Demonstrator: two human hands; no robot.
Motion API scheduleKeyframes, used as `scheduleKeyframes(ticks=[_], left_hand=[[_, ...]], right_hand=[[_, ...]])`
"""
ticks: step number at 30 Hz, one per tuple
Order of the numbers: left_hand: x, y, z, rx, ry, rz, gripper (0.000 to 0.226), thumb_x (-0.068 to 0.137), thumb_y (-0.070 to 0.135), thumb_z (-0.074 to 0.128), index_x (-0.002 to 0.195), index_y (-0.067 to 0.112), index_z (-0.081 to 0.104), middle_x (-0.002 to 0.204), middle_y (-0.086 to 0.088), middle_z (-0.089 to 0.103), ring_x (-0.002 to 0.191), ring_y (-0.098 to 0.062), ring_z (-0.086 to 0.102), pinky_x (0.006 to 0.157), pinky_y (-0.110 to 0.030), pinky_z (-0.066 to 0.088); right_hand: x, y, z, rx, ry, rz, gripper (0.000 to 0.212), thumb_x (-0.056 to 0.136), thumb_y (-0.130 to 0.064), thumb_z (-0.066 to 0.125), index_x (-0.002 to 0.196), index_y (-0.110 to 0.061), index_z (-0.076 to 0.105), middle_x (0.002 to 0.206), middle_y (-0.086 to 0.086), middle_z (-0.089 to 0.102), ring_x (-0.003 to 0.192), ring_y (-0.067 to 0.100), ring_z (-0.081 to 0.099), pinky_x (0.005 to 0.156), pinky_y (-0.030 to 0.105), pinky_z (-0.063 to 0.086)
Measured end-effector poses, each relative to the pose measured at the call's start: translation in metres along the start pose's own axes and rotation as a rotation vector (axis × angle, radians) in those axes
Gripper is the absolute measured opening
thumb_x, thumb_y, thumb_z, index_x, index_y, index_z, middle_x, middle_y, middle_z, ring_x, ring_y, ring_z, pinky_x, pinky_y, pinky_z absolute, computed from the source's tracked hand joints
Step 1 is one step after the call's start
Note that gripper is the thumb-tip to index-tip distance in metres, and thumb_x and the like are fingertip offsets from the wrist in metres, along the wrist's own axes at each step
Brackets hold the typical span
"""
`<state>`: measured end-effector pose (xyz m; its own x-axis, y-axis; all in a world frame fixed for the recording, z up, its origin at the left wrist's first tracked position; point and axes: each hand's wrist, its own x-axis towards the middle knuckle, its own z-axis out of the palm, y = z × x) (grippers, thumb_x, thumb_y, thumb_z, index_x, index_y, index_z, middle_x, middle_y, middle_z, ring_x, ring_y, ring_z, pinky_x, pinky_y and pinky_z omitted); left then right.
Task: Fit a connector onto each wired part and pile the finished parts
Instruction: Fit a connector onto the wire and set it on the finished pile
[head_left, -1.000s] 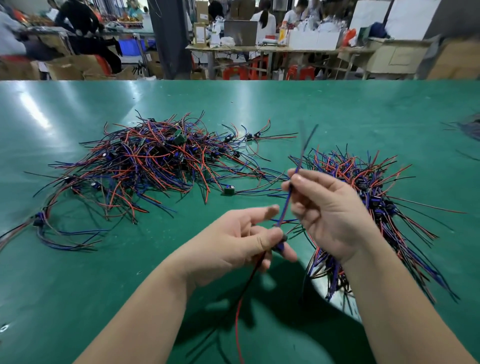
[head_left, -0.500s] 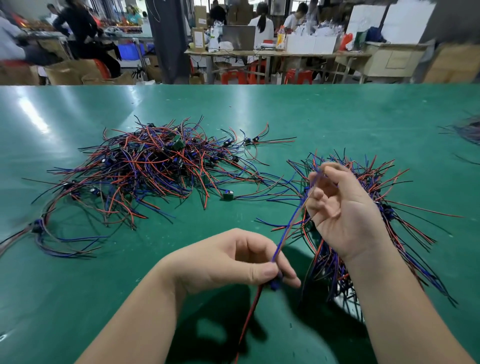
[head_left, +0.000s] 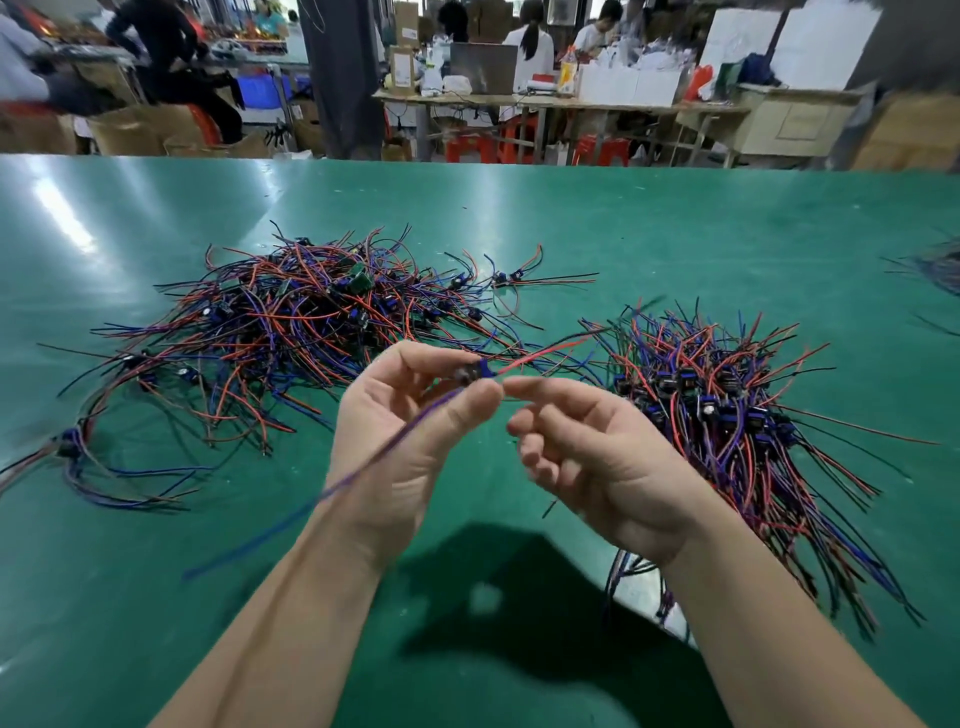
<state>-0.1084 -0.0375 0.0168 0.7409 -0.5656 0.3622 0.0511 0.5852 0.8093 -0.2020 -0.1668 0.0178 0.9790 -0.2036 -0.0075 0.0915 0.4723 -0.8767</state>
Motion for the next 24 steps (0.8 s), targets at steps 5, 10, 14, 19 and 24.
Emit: scheduleKeyframes(ticks=[5,10,14,19,24], left_hand=[[-0.009,-0.013,0.006,0.46,-0.152,0.241,0.032,0.064,0.015,0.086,0.087,0.015,0.063,0.087,0.008,0.066,0.078,-0.009,0.066,0.075,-0.02,0.052],[-0.013,-0.013,0.007,0.584,-0.129,0.074,0.043,0.084,0.001,0.064,0.111,0.034,0.06,0.098,0.004,0.069,0.077,-0.011,0.068,0.063,-0.027,0.056],[-0.012,-0.003,0.014,0.338,-0.003,-0.222,0.014,0.081,0.024,0.067,0.089,0.015,0.073,0.075,-0.002,0.074,0.059,-0.014,0.068,0.05,-0.021,0.052],[-0.013,-0.003,0.019,0.235,-0.093,-0.483,0.019,0.053,0.026,0.077,0.068,0.015,0.076,0.057,-0.004,0.065,0.052,-0.016,0.065,0.049,-0.022,0.052],[-0.013,0.003,0.005,0.363,-0.38,-0.642,0.024,0.056,0.018,0.084,0.067,0.021,0.063,0.063,-0.004,0.064,0.062,-0.022,0.07,0.05,-0.022,0.051]], right_hand=[[0.003,-0.003,0.002,0.16,0.2,-0.108,0.024,0.056,-0.026,0.075,0.075,-0.011,0.077,0.064,0.002,0.064,0.052,0.005,0.056,0.048,0.015,0.048],[-0.002,-0.011,-0.003,0.078,0.337,-0.111,0.01,0.062,-0.019,0.067,0.064,-0.013,0.075,0.057,0.0,0.062,0.045,0.004,0.053,0.048,0.013,0.046],[-0.005,-0.009,-0.001,0.016,0.327,-0.104,0.008,0.061,-0.017,0.068,0.063,-0.012,0.074,0.056,0.001,0.062,0.045,0.005,0.053,0.047,0.011,0.046],[-0.005,-0.007,0.0,-0.084,0.353,-0.157,0.008,0.057,-0.02,0.072,0.062,-0.014,0.074,0.056,0.001,0.063,0.045,0.006,0.053,0.048,0.013,0.044],[-0.006,-0.02,-0.015,-0.085,0.562,-0.36,0.004,0.063,-0.017,0.071,0.061,-0.018,0.074,0.057,-0.001,0.065,0.046,0.005,0.054,0.048,0.013,0.045]])
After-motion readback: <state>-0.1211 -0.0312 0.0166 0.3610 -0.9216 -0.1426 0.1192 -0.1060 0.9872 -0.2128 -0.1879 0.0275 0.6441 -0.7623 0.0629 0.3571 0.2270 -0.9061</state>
